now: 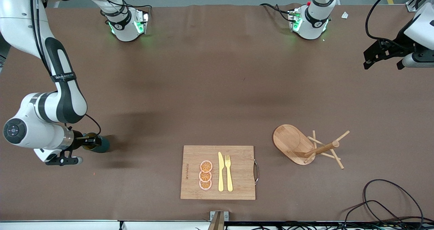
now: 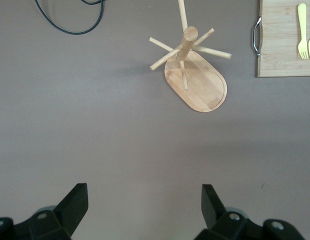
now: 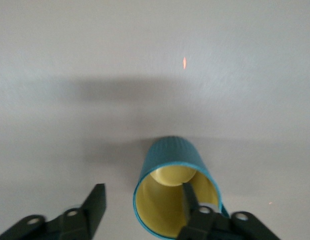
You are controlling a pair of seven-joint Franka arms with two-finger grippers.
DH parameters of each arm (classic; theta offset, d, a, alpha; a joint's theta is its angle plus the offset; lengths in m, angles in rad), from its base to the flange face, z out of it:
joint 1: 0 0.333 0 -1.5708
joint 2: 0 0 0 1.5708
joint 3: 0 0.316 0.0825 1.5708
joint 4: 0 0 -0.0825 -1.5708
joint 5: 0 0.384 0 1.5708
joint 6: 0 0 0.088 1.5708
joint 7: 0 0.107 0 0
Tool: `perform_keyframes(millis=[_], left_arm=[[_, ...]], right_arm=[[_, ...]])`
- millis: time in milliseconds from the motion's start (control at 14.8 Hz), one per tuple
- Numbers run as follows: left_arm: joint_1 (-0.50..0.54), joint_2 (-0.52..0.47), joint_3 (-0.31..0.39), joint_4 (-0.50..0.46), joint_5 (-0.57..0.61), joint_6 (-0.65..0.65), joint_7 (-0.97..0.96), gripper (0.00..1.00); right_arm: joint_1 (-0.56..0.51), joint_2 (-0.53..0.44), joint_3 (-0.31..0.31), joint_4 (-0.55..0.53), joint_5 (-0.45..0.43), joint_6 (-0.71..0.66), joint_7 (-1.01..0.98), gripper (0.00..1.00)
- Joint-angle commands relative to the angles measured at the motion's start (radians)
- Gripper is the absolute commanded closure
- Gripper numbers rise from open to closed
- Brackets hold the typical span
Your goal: Transfer cup from left to right arm and place
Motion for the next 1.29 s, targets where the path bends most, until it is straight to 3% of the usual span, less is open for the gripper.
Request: perform_keyframes(millis=[0,745,1219], left_arm=[[0.017,-0.027,-0.014,-0.019,-0.015,0.012,0.016,0.00],[0.020,-0.024,-0.014,-0.010,-0.018,-0.005,0.019,0.00],[0.017,-0.021,-0.015,-0.001,-0.020,-0.063,0.008,0.00]], right_arm=[[-0.017,-0.044,0.019,0.019,-0.009,-0.025,-0.018,0.00],[-0.029,-0.450,0.016,0.030,0.005,-0.403,0.027,0.00],[-0.034,-0.495,0.017,0.021,0.005,-0.447,0.041,0.00]])
